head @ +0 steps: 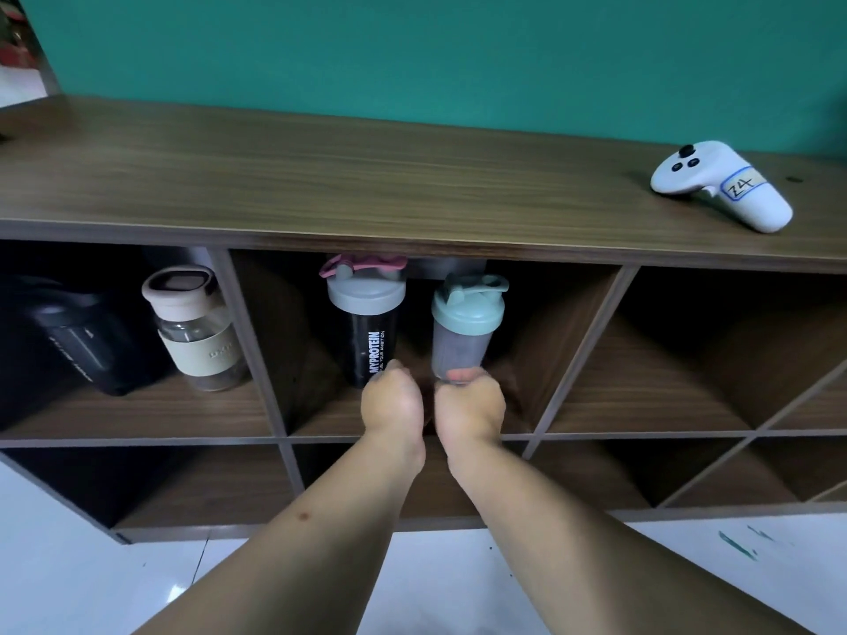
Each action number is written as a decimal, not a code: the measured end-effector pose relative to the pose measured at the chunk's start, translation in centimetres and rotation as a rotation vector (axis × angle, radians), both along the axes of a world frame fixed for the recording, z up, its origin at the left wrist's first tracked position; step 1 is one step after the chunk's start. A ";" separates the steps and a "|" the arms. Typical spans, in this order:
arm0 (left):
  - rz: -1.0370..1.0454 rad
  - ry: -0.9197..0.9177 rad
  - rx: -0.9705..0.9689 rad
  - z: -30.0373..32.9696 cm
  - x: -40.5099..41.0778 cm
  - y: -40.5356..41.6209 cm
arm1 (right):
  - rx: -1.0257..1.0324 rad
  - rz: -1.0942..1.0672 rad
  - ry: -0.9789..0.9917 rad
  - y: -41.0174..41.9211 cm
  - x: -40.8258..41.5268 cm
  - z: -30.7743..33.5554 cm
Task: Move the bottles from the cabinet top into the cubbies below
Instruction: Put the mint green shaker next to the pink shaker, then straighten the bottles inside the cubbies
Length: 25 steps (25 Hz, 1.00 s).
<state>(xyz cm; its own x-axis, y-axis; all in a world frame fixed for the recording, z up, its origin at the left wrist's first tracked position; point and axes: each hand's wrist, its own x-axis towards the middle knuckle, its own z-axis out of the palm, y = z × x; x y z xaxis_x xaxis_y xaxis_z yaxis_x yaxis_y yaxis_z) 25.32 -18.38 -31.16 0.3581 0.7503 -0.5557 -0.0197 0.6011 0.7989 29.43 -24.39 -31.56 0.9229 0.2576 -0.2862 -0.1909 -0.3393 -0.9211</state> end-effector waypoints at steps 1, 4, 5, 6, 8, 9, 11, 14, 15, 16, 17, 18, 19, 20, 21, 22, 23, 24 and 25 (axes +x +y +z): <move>0.062 0.064 0.037 -0.8 -0.5 0.7 | 0.029 0.055 0.013 0.5 -0.5 0.3; 0.130 0.022 0.039 -0.5 -2.3 1.8 | 0.167 0.230 0.062 2.6 -1.0 1.1; 0.105 -0.015 0.047 -0.4 -2.8 2.2 | 0.198 0.269 0.071 3.1 -1.2 1.2; 0.073 -0.071 0.041 -0.2 -3.0 2.6 | 0.210 0.299 0.073 3.7 -1.3 1.2; 0.025 -0.172 0.009 -0.2 -2.9 3.5 | 0.225 0.326 0.067 4.7 -1.5 0.6; 0.005 -0.198 0.007 -0.5 -2.8 4.0 | 0.238 0.333 0.067 5.1 -1.6 0.2; -0.007 -0.222 0.012 -0.8 -2.6 4.2 | 0.267 0.344 0.060 5.6 -1.8 -0.4; -0.034 -0.214 -0.006 -0.8 -2.3 4.0 | 0.276 0.352 0.034 5.9 -1.8 -1.1; -0.032 -0.218 -0.025 -0.9 -2.3 4.0 | 0.281 0.351 0.042 6.0 -1.7 -1.2; -0.024 -0.230 -0.032 -1.0 -2.1 4.2 | 0.290 0.350 0.049 5.9 -1.6 -1.3; -0.036 -0.246 -0.031 -0.9 -2.1 4.2 | 0.290 0.356 0.049 6.0 -1.6 -1.4; -0.041 -0.249 -0.028 -0.9 -2.1 4.2 | 0.288 0.368 0.042 6.0 -1.6 -1.6; -0.033 -0.243 -0.023 -0.7 -2.2 4.1 | 0.292 0.378 0.035 6.1 -1.6 -1.8; -0.016 -0.225 -0.021 -0.3 -2.4 3.9 | 0.286 0.370 0.034 6.1 -1.7 -1.9; -0.014 -0.222 -0.011 0.2 -2.6 3.7 | 0.268 0.342 0.039 6.1 -1.8 -1.9; -0.007 -0.210 -0.013 0.8 -3.0 3.5 | 0.239 0.295 0.040 5.9 -2.0 -1.6; -0.015 -0.175 0.007 1.2 -3.5 3.4 | 0.207 0.240 0.028 5.5 -2.3 -1.0; -0.014 -0.130 0.042 1.4 -4.2 3.2 | 0.176 0.185 0.006 5.2 -2.7 -0.4; -0.024 -0.090 0.090 1.6 -5.2 3.2 | 0.126 0.150 -0.035 5.0 -3.3 0.2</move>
<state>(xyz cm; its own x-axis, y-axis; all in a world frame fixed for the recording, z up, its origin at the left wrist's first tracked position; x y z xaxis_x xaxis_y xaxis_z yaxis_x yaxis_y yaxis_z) 20.11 -15.22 -29.58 0.4219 0.7866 -0.4509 -0.0802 0.5278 0.8456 26.16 -19.44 -31.33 0.8803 0.4246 -0.2117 -0.1143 -0.2434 -0.9632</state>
